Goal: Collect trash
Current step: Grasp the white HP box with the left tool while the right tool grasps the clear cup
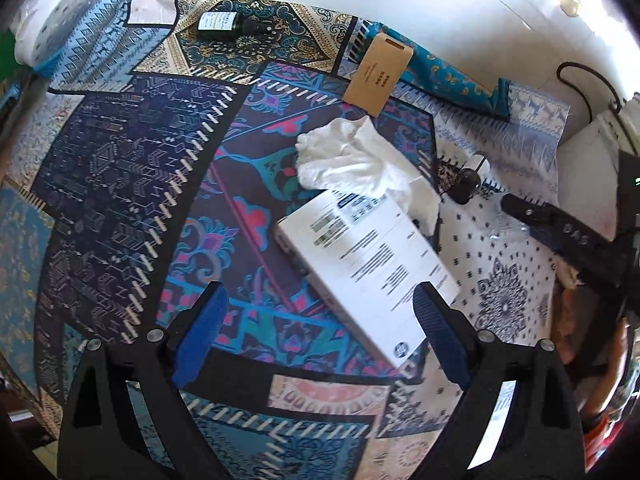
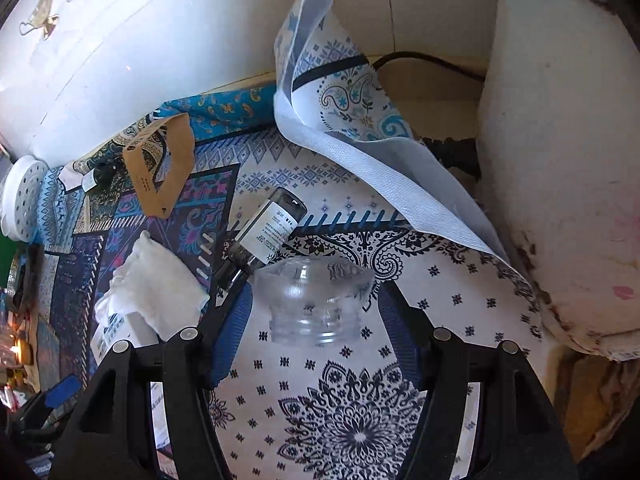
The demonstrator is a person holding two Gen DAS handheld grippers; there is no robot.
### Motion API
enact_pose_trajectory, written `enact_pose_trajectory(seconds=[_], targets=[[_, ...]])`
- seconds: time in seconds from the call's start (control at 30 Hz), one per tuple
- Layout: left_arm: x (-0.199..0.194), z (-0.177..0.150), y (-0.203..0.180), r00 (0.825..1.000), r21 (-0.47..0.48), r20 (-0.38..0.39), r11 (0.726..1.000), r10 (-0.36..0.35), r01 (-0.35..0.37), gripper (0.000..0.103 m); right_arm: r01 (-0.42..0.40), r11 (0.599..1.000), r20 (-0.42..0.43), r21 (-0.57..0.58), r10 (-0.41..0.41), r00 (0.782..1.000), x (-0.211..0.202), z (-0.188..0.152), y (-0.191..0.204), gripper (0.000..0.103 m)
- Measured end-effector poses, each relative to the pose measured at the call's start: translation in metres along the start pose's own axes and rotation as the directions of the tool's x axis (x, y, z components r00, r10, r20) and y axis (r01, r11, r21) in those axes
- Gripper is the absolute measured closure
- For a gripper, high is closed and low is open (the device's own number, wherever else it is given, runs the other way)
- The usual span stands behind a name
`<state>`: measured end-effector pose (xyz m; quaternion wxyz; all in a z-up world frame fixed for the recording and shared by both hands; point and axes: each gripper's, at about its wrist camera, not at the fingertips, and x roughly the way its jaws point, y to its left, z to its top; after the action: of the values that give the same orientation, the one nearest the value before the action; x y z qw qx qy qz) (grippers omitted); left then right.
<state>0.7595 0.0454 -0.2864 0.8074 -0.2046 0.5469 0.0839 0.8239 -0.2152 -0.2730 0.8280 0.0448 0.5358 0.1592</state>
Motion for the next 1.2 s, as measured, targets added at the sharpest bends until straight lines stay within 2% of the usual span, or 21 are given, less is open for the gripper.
enact_pose_trajectory(seconds=[0.13,0.3,0.47,0.6,0.67,0.87,1.03,1.2], targets=[[0.009,0.007,-0.012,1.000,-0.011,-0.016,1.000,-0.023,0.023,0.009,-0.028,1.000,-0.018,-0.002,0.028,0.999,0.008,-0.002,-0.003,0.043],[0.026,0.018,-0.031,0.997,-0.021,-0.057,0.999,-0.043,0.042,0.009,-0.034,0.999,0.018,-0.021,0.035,0.999,-0.003,-0.009,-0.007,0.043],[0.046,0.028,-0.048,0.998,-0.029,-0.063,0.999,0.025,-0.027,0.009,-0.013,0.999,0.037,-0.046,0.015,0.999,-0.024,-0.025,-0.014,0.043],[0.059,0.027,-0.065,0.993,0.039,-0.058,0.995,0.099,-0.097,0.009,-0.008,0.998,0.047,-0.055,0.011,0.999,-0.036,-0.034,-0.016,0.043],[0.059,0.024,-0.069,0.993,0.062,-0.051,0.993,0.102,-0.099,0.009,-0.006,0.998,0.052,-0.058,0.009,0.999,-0.041,-0.037,-0.016,0.043],[0.051,-0.001,-0.065,0.994,0.137,-0.070,0.988,0.085,-0.075,0.009,-0.002,0.997,0.071,-0.083,0.008,0.997,-0.054,-0.046,-0.009,0.043],[0.045,-0.031,-0.048,0.985,0.222,-0.093,0.967,0.147,-0.124,0.009,-0.022,0.994,0.081,-0.106,0.030,0.996,-0.063,-0.052,-0.004,0.043],[0.031,-0.057,-0.029,0.985,0.166,-0.102,0.979,0.140,-0.122,0.009,-0.031,0.991,0.089,-0.127,0.043,0.995,-0.072,-0.061,0.002,0.043]])
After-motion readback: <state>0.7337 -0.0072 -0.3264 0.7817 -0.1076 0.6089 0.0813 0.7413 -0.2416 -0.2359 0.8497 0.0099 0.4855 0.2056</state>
